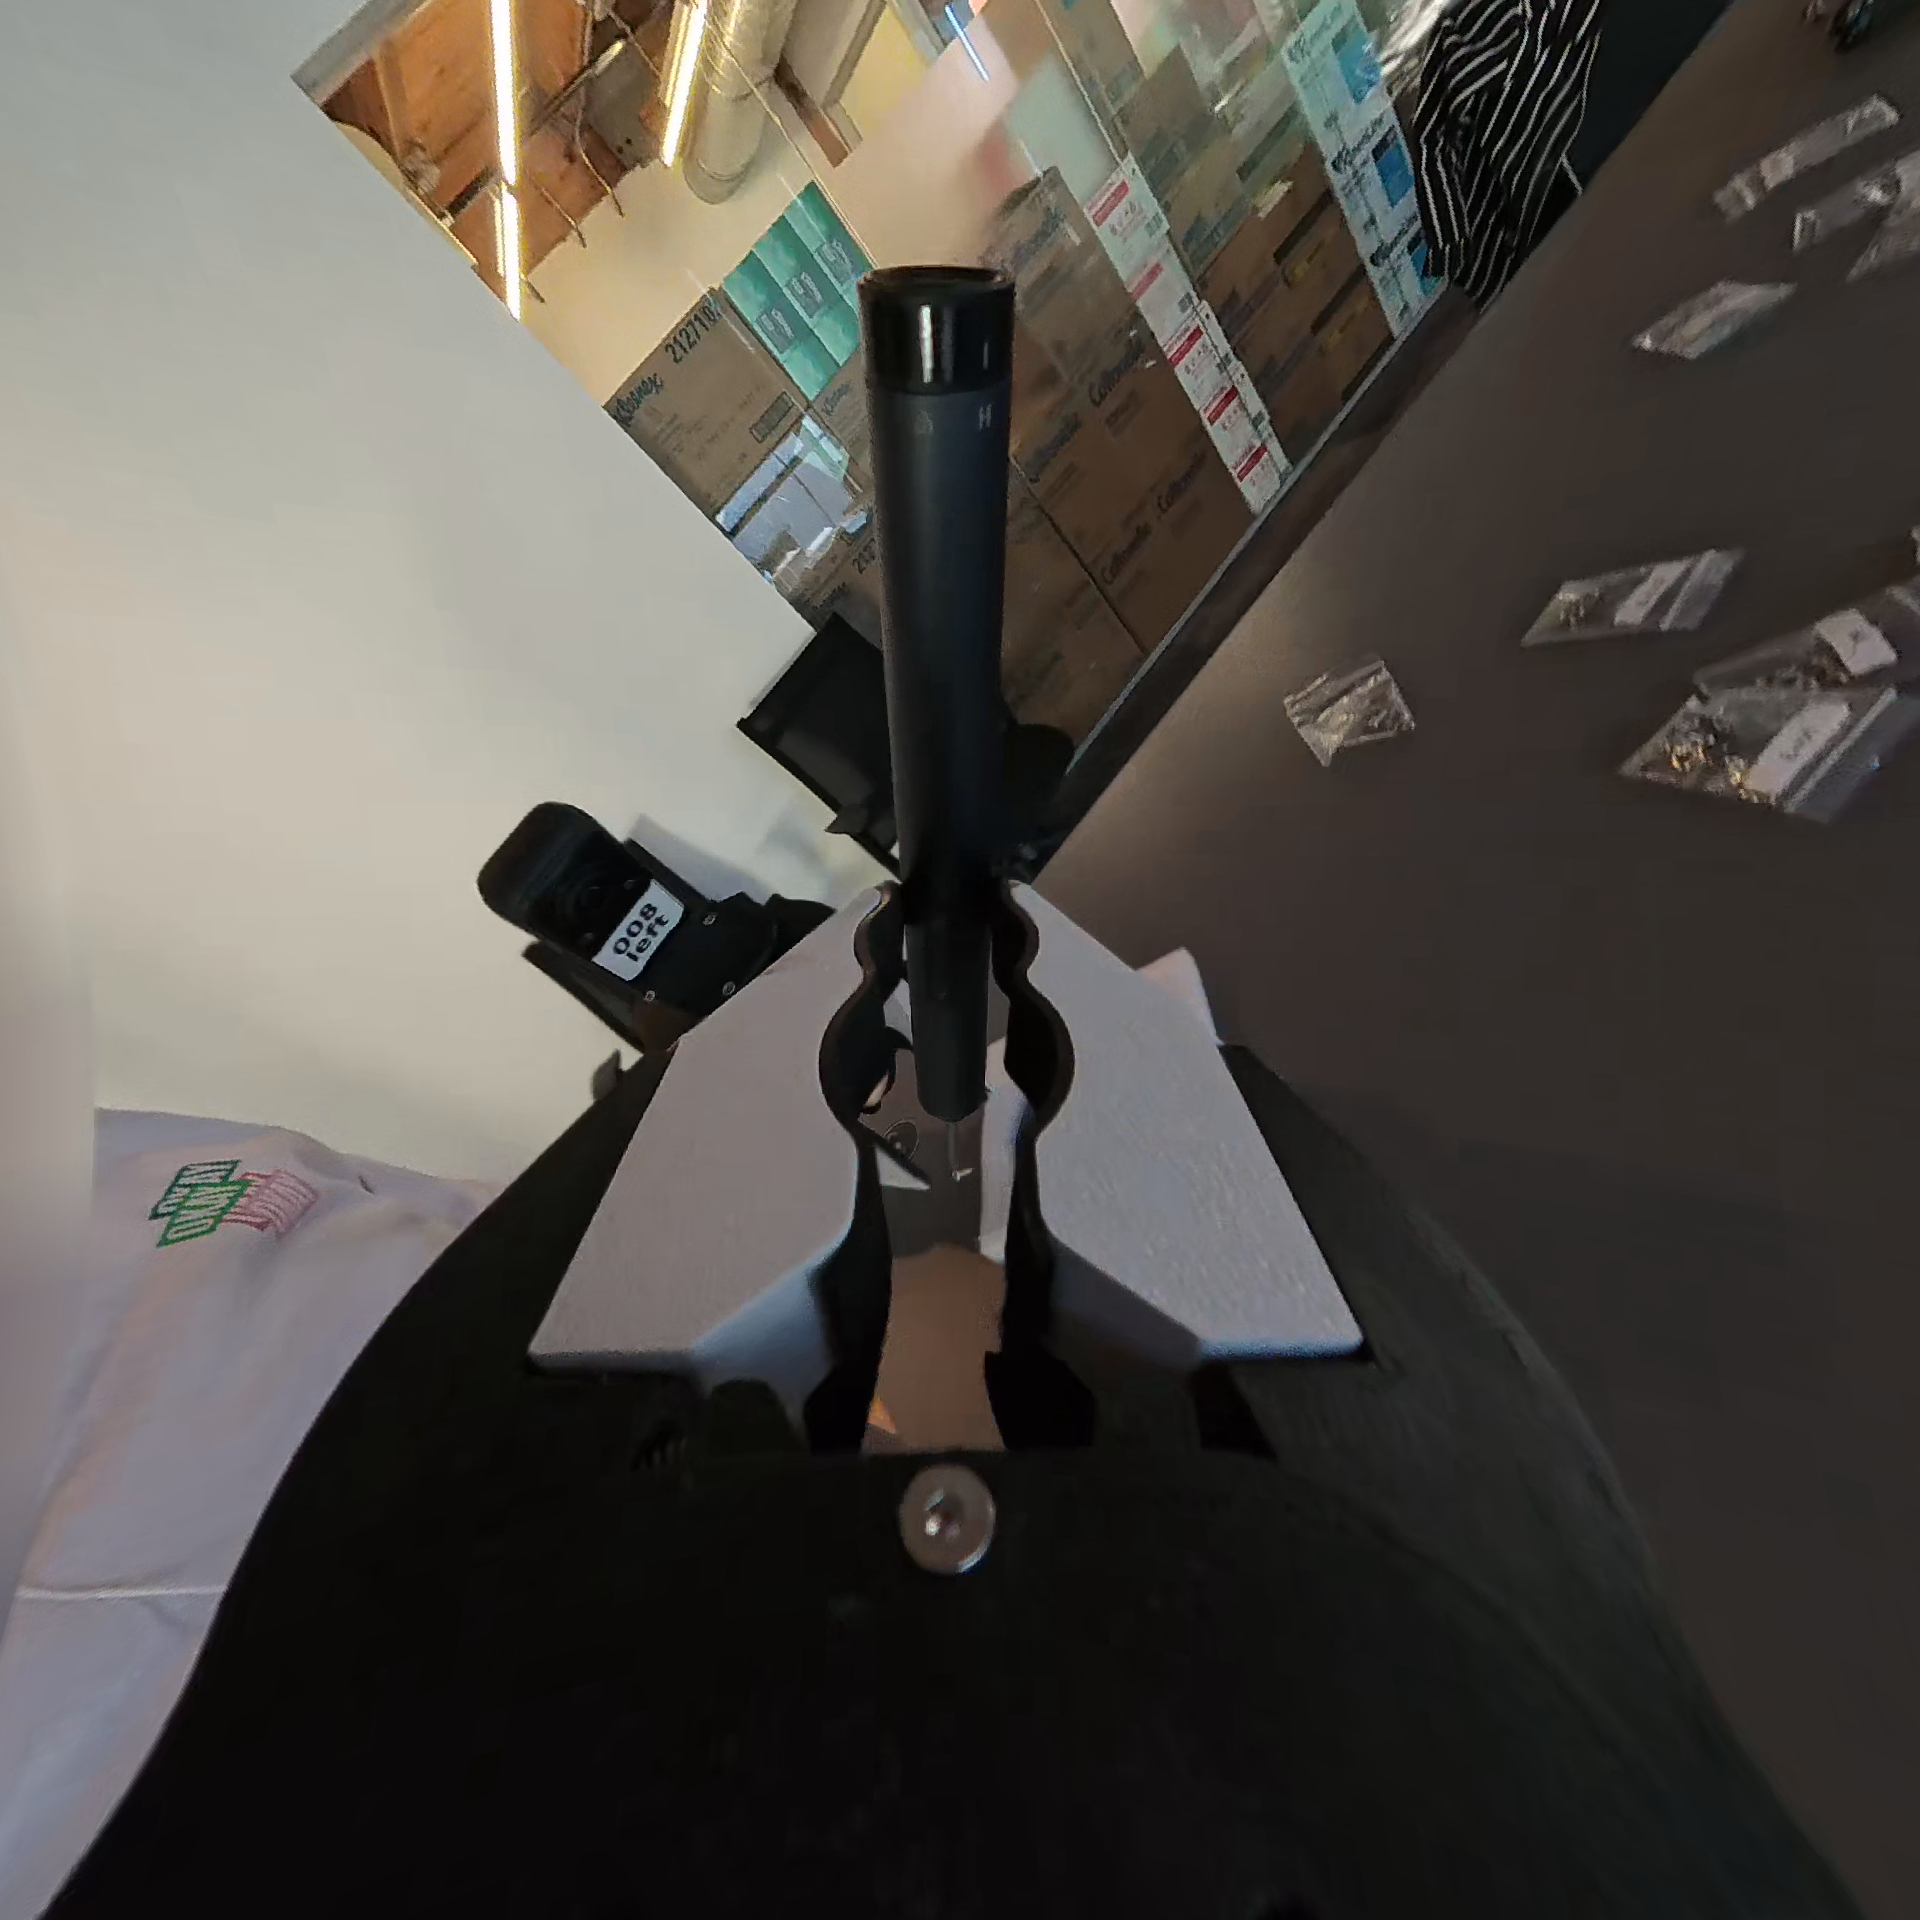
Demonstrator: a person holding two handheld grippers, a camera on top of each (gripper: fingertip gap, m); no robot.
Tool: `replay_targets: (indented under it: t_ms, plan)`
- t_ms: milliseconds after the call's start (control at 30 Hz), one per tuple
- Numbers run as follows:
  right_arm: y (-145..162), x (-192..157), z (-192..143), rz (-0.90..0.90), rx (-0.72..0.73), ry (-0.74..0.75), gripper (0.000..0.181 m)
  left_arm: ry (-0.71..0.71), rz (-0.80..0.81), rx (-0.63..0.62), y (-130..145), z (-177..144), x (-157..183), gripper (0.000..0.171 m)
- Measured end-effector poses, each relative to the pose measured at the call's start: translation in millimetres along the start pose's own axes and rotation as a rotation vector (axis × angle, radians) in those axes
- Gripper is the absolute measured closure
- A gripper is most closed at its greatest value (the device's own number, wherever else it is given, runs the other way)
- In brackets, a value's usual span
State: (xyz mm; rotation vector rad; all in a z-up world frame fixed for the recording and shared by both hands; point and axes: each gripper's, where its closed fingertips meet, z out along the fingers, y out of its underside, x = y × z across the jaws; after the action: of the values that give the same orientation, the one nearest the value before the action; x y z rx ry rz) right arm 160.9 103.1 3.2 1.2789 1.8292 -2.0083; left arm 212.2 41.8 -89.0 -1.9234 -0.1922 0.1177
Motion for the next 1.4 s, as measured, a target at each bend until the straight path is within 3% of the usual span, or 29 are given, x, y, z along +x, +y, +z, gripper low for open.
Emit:
replay_targets:
  t_ms: [233,400,733,833,933,1033,1133,1267,1400]
  plan:
    - [18,34,-35,0.160,-0.014,-0.063,0.166,-0.080,-0.152,0.003,14,15,25,0.140]
    - [25,36,-35,0.247,-0.025,-0.142,0.166,-0.070,-0.152,-0.037,19,23,42,0.139]
    - [32,48,-27,0.242,-0.017,-0.091,0.166,-0.002,-0.193,-0.006,22,27,45,0.137]
    - [30,49,-33,0.247,0.035,-0.105,0.166,-0.069,-0.169,-0.065,36,18,33,0.139]
    - [27,55,-38,0.262,0.061,-0.114,0.166,-0.200,-0.257,-0.079,42,-2,8,0.146]
    - [22,60,-44,0.262,0.048,-0.145,0.166,-0.338,-0.304,-0.116,54,-22,-21,0.155]
    - [12,63,-51,0.249,0.013,-0.174,0.166,-0.483,-0.311,-0.194,72,-34,-52,0.153]
    - [1,64,-56,0.214,-0.050,-0.225,0.166,-0.517,-0.368,-0.347,97,-26,-57,0.150]
    - [0,66,-58,0.162,-0.117,-0.234,0.166,-0.598,-0.351,-0.428,105,-27,-59,0.150]
